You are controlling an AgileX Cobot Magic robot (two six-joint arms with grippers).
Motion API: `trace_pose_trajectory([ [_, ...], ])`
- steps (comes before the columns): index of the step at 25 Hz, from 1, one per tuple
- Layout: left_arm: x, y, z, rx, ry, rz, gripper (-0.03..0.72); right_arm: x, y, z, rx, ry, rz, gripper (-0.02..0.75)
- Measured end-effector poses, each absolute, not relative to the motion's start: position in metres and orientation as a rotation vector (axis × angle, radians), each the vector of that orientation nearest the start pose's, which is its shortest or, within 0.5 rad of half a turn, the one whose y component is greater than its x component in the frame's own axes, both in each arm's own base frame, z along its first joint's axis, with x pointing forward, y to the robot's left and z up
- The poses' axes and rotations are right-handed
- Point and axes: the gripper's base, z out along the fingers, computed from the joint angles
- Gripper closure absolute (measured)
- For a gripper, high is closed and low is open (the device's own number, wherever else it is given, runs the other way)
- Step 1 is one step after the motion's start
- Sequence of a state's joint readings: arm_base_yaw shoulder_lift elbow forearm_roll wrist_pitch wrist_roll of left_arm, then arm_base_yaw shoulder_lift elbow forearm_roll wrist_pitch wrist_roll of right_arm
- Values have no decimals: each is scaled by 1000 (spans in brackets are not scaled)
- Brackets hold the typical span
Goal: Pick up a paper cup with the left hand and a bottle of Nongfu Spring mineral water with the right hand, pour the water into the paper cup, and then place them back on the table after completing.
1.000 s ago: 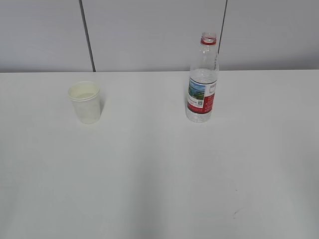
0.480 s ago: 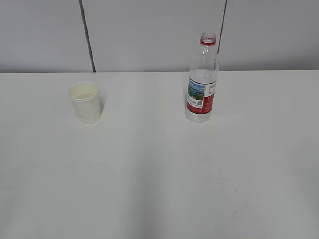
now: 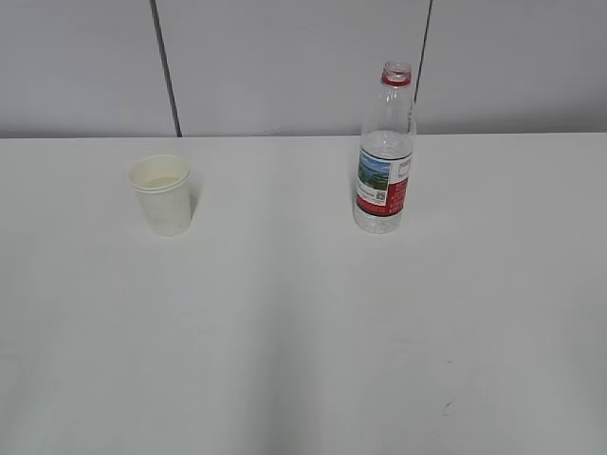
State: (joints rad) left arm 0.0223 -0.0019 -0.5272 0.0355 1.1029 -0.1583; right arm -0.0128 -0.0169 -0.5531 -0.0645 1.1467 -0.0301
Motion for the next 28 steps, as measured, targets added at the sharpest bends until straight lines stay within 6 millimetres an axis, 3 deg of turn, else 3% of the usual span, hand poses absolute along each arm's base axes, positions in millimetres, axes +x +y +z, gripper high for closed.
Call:
trace_pose_trajectory([
  [5,-10,3,281,-189,2049,-42,450,-11,-2,270,-18,2116,-57,152],
  [28,-10,3,281,-189,2049,-42,451,-11,-2,270,-18,2114,-59,152],
])
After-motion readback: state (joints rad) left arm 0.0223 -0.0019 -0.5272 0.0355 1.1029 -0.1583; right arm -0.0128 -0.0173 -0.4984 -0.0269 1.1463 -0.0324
